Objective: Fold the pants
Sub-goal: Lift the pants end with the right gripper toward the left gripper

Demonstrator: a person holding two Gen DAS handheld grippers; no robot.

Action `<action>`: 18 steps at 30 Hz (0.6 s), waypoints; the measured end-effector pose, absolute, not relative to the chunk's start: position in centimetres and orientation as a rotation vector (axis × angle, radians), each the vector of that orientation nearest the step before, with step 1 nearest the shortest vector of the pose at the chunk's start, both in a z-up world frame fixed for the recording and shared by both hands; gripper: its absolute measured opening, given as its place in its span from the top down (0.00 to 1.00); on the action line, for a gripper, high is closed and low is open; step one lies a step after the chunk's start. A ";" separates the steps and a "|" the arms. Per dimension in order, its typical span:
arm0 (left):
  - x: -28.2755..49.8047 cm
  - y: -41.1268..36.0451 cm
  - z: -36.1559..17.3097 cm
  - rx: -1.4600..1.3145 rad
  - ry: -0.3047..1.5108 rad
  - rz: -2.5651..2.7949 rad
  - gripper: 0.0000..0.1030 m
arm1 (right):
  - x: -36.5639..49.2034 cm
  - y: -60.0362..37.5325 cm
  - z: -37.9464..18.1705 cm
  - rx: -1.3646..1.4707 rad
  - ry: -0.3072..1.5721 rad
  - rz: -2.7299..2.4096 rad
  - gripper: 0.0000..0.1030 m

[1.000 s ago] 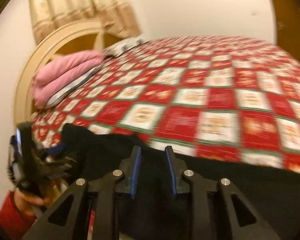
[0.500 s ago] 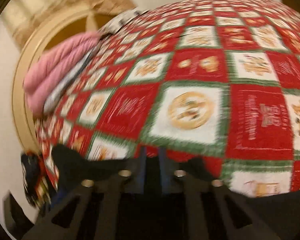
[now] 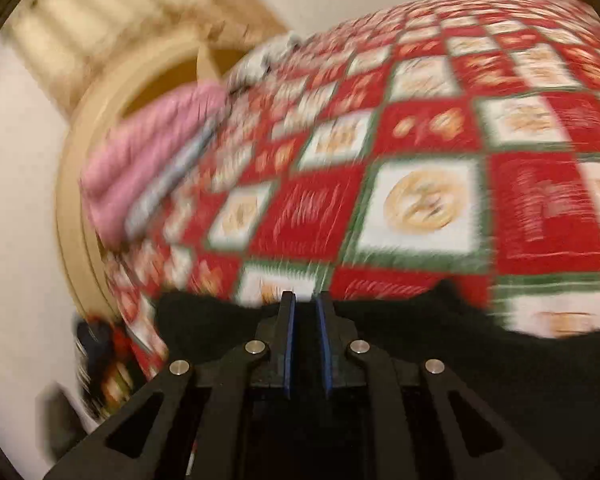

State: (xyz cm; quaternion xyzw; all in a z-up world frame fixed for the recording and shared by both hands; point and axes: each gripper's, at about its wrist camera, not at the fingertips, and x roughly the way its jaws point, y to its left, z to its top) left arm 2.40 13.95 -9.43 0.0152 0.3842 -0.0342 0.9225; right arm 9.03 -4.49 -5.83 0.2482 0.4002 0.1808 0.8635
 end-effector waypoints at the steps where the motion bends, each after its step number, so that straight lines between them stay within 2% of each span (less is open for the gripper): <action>1: 2.4 14.0 -9.3 0.029 0.792 -0.076 0.03 | 8.2 -6.2 -4.6 0.564 0.783 0.388 0.86; 2: 2.4 14.1 -9.1 0.025 0.796 -0.082 0.03 | 7.1 -8.3 -3.2 0.585 0.727 0.375 0.79; 3: 2.4 14.1 -8.9 0.019 0.796 -0.086 0.03 | 5.8 -10.8 -2.0 0.593 0.671 0.345 0.58; 4: 2.3 14.2 -8.6 0.009 0.791 -0.087 0.03 | 4.7 -12.8 -1.3 0.601 0.635 0.307 0.32; 5: 2.2 14.4 -8.2 -0.011 0.781 -0.082 0.03 | 3.0 -15.7 -0.6 0.616 0.585 0.243 0.25; 7: 2.0 14.8 -7.6 -0.047 0.768 -0.074 0.03 | -0.7 -21.6 0.1 0.638 0.506 0.098 0.23; 10: 2.1 14.5 -7.1 -0.055 0.762 -0.075 0.03 | -6.2 -30.2 0.6 0.582 0.490 -0.149 0.23; 18: 2.3 11.4 -6.4 0.001 0.772 -0.089 0.03 | -17.1 -50.5 -1.9 0.514 0.650 -0.698 0.23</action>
